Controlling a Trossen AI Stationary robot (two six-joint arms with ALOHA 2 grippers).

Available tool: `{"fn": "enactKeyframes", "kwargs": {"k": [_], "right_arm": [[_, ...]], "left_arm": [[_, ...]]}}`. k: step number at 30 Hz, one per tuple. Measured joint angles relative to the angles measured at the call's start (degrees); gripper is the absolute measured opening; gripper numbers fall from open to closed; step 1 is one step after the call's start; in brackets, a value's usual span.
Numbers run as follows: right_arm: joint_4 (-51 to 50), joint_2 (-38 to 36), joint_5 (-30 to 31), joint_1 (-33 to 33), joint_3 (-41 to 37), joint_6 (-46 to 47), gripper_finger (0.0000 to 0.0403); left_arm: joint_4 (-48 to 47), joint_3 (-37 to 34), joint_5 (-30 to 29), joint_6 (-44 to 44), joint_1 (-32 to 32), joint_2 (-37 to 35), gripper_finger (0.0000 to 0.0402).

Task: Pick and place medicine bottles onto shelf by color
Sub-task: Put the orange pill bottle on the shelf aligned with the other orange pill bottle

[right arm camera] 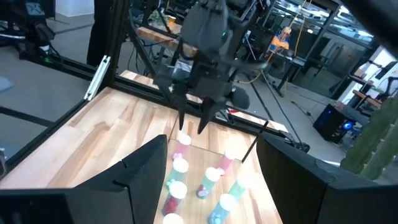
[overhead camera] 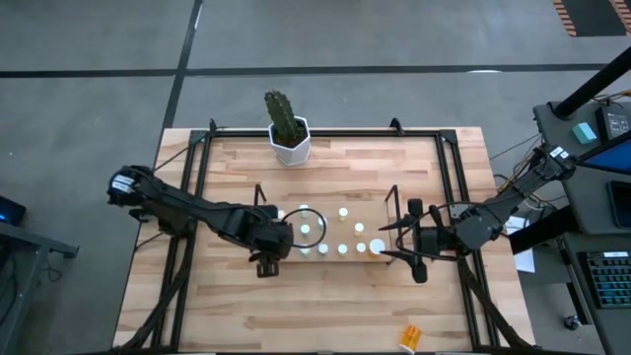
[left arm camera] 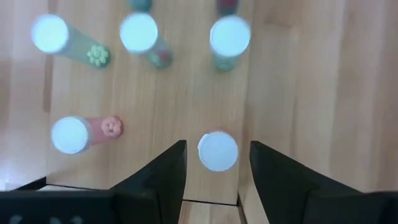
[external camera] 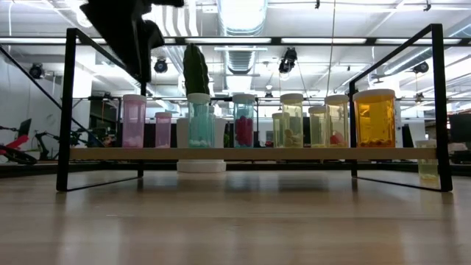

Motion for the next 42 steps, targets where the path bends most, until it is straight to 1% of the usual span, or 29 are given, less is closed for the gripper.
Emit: {"fn": "enactKeyframes", "kwargs": {"k": [3,6,9,13,15,19,22,26,31,33,36,37,39,42], "right_arm": [[-1.42,0.66,0.00,1.21,1.50,0.99,0.0237],[-6.03,2.21,0.03,3.73,5.83,1.66,0.0237],[-14.12,5.17,-0.02,6.63,12.76,4.72,0.0237],[-26.58,11.91,-0.22,10.98,23.55,10.16,0.0237],[-33.78,15.77,-0.51,13.52,29.31,14.37,0.0237],[-47.07,23.67,-0.64,18.49,40.07,26.09,0.0237],[-54.28,29.33,-0.68,21.44,46.19,34.15,0.0237],[-60.75,35.79,-1.14,24.59,50.72,44.27,0.0237],[-65.39,43.76,-1.05,26.32,51.48,51.03,0.0238],[-67.05,46.70,-3.61,26.20,52.15,53.26,0.0240],[-71.69,50.61,-12.09,26.05,53.83,57.88,0.0249],[-73.59,52.02,-13.92,26.05,54.08,59.87,0.0253],[-76.20,54.52,-16.36,26.17,54.40,62.76,0.0260],[-76.46,56.89,-20.98,26.05,54.45,63.25,0.0271]], "left_arm": [[1.89,0.00,-0.02,0.07,-0.21,-2.31,0.0158],[5.70,0.00,-0.09,1.10,-0.58,-4.37,0.0158],[11.49,0.00,-1.40,3.01,-1.60,-6.85,0.0158],[22.02,0.11,-4.53,8.00,-3.98,-8.73,0.0158],[28.25,0.11,-5.98,10.97,-5.41,-9.03,0.0158],[37.77,0.11,-8.43,15.65,-8.32,-8.81,0.0157],[42.34,0.11,-9.94,18.38,-9.96,-8.33,0.0157],[45.53,0.11,-10.21,19.71,-10.62,-7.87,0.0157],[46.69,0.07,-10.23,19.74,-10.59,-7.85,0.0157],[46.80,0.07,-10.23,19.74,-10.51,-7.85,0.0157],[47.99,0.07,-10.46,19.76,-10.51,-7.83,0.0157],[48.51,0.07,-10.49,19.78,-10.51,-7.83,0.0157],[48.93,0.07,-10.49,19.77,-10.51,-7.83,0.0157],[49.50,0.07,-10.52,19.78,-10.51,-7.83,0.0157]]}}
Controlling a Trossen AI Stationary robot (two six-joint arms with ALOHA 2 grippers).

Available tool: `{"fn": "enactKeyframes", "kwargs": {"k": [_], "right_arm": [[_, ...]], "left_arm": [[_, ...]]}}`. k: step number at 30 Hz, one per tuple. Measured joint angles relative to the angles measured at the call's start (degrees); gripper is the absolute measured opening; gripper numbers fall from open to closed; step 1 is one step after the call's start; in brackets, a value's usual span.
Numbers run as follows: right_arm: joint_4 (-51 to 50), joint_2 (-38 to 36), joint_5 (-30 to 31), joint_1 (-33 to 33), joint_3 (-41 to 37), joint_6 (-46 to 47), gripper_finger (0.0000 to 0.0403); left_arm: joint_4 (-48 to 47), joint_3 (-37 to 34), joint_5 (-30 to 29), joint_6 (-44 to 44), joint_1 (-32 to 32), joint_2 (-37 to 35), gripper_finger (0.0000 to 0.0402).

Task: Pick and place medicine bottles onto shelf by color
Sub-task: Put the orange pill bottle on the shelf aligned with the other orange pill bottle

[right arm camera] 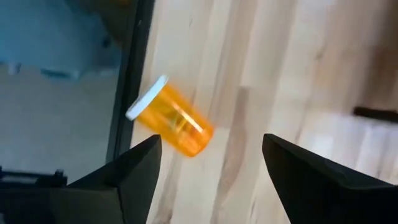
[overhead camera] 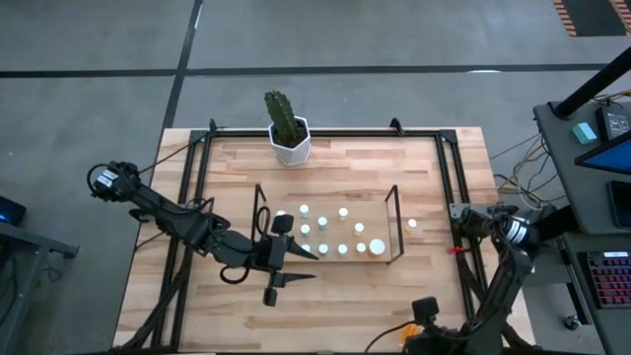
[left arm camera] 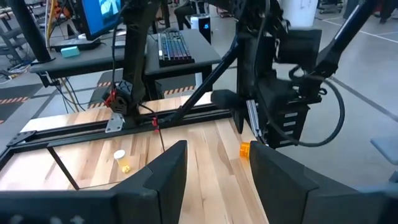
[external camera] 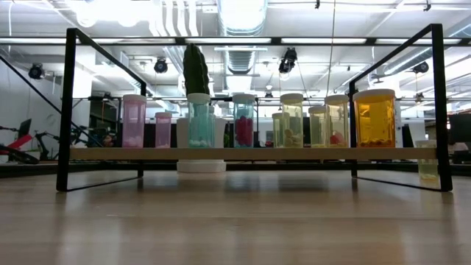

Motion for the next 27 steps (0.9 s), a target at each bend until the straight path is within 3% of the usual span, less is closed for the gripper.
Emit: {"fn": "enactKeyframes", "kwargs": {"k": [5,12,22,27], "right_arm": [[0.00,2.41,-3.07,0.02,-0.21,-2.35,0.0278],[0.54,5.72,-3.14,-0.02,-0.33,-12.36,0.0266],[5.16,10.03,-3.68,-1.13,-0.80,-17.52,0.0256],[6.22,10.33,-3.55,-2.35,-1.65,-20.55,0.0230]], "left_arm": [[-0.03,0.00,-0.04,-0.01,0.00,0.00,0.0157],[-0.04,0.00,-0.06,-0.02,0.00,0.00,0.0157],[0.02,0.00,-0.12,1.38,0.02,0.00,0.0157],[0.03,0.00,-0.10,1.36,0.02,0.00,0.0157]]}}
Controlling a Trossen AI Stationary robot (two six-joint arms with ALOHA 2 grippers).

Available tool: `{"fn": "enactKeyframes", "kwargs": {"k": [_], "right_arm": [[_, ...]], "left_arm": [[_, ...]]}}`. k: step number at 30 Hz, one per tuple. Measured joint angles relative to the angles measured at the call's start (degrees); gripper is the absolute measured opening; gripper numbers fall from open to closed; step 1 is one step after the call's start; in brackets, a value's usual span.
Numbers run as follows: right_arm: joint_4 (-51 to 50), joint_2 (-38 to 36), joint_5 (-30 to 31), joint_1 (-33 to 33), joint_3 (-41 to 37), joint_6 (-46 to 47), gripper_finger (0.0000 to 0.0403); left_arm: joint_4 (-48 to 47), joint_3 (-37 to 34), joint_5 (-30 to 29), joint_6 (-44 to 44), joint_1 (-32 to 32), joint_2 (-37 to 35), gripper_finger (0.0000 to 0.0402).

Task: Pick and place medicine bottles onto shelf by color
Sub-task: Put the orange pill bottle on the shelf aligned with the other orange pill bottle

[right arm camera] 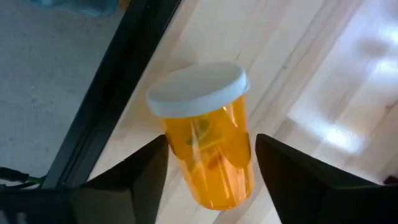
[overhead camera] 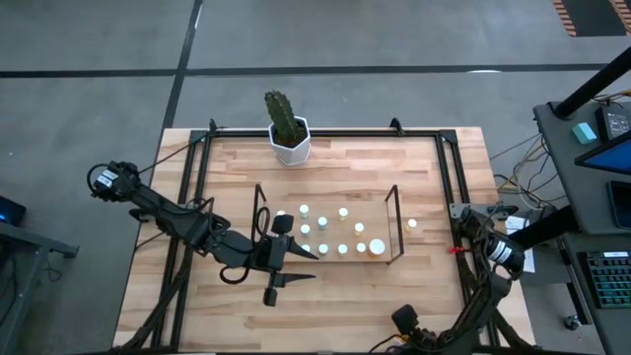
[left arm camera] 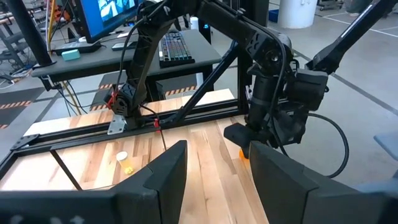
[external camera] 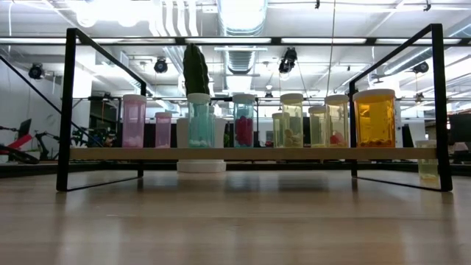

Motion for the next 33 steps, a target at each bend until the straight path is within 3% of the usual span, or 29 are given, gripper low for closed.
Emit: {"fn": "enactKeyframes", "kwargs": {"k": [7,12,17,21,28,31,33], "right_arm": [[0.27,-0.11,-0.04,-1.14,-0.06,-2.33,0.0171],[-0.10,-1.43,1.00,-1.43,-0.13,-1.42,0.0165],[-0.26,-7.82,10.92,-1.54,-0.60,1.56,0.0171],[2.55,-15.06,23.75,-1.42,-2.57,2.96,0.0171],[26.77,-27.62,47.49,-1.97,-14.48,-6.27,0.0171],[43.37,-31.48,52.97,-3.59,-21.47,-15.70,0.0171],[56.63,-33.36,53.40,-5.51,-26.34,-22.58,0.0171]], "left_arm": [[0.01,0.00,0.00,0.02,0.00,0.00,0.0157],[0.86,-0.47,-0.01,1.39,-0.09,0.09,0.0157],[10.65,-5.52,0.00,5.61,-1.20,0.26,0.0157],[13.87,-7.89,0.02,6.23,-1.78,0.26,0.0157],[15.32,-9.31,-0.62,9.23,-2.56,1.58,0.0157],[15.98,-9.31,-1.14,11.24,-2.76,1.66,0.0157],[17.66,-9.83,-1.30,12.61,-2.72,1.68,0.0157]]}}
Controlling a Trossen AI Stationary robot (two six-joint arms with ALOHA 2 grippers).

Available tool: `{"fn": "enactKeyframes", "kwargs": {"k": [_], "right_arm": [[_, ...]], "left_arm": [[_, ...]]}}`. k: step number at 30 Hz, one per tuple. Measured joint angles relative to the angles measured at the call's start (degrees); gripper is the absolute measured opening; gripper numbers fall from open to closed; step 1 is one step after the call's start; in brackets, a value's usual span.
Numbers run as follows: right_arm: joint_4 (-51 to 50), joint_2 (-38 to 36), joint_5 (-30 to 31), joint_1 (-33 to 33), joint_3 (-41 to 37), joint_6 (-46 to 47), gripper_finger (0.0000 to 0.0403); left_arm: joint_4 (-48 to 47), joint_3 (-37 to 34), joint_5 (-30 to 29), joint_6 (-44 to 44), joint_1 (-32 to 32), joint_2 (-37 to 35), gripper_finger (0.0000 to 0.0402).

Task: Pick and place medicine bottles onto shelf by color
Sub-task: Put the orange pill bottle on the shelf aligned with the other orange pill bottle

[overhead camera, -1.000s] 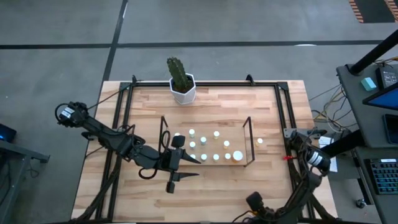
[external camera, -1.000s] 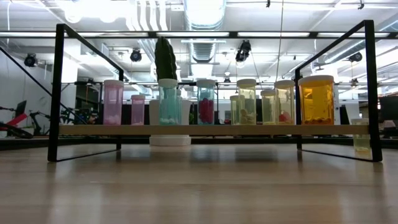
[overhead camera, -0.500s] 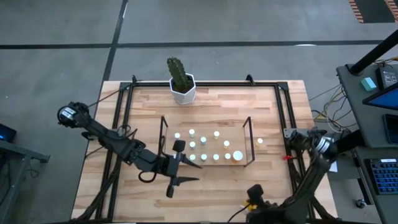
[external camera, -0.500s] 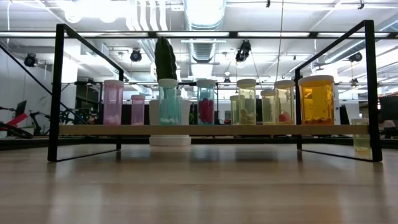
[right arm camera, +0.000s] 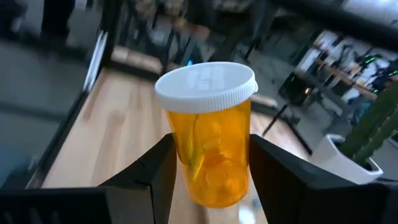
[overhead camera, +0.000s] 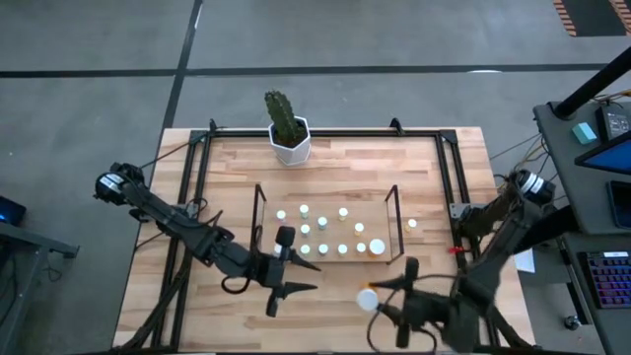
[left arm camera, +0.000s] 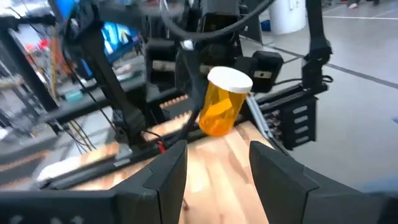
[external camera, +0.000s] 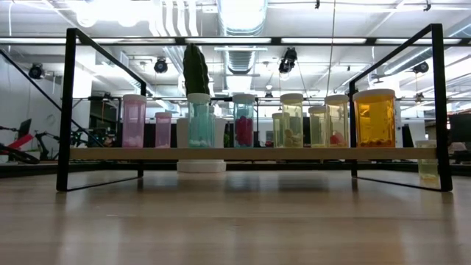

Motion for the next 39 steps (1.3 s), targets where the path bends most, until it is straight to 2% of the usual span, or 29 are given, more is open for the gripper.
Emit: {"fn": "enactKeyframes", "kwargs": {"k": [2,6,8,9,16,24,27,31,35,39], "right_arm": [[14.26,-1.09,-1.32,-2.49,-4.66,-6.86,0.0171],[39.97,-1.74,-11.73,-7.81,-12.72,-17.11,0.0171],[47.73,-1.76,-15.95,-10.08,-14.91,-18.24,0.0171],[49.72,-1.94,-16.08,-10.93,-15.51,-18.30,0.0171],[50.40,-3.30,-16.33,-15.21,-16.15,-17.53,0.0171],[50.23,-3.79,-16.46,-16.95,-14.92,-16.18,0.0171],[49.49,-4.42,-16.17,-16.93,-14.92,-16.16,0.0171],[49.28,-4.65,-15.98,-16.93,-14.92,-15.85,0.0171],[47.57,-4.65,-15.80,-17.07,-14.94,-14.80,0.0171],[46.37,-4.65,-15.48,-17.30,-14.99,-13.12,0.0171]], "left_arm": [[2.98,-1.11,-0.19,2.11,0.01,0.00,0.0157],[7.73,-3.91,-0.12,3.73,-0.03,-0.09,0.0157],[10.02,-5.18,-0.14,3.52,0.09,-0.13,0.0158],[11.27,-5.85,-0.19,3.52,0.14,-0.17,0.0158],[13.20,-6.83,-1.78,3.52,1.36,-0.24,0.0167],[13.16,-6.85,-2.37,3.41,6.20,-0.24,0.0255],[13.28,-6.85,-2.10,2.39,7.76,0.20,0.0276],[15.61,-6.82,1.83,0.18,9.46,2.31,0.0283],[19.17,-6.65,3.05,-0.62,10.14,5.44,0.0283],[22.24,-6.68,8.27,-0.83,10.37,6.89,0.0283]]}}
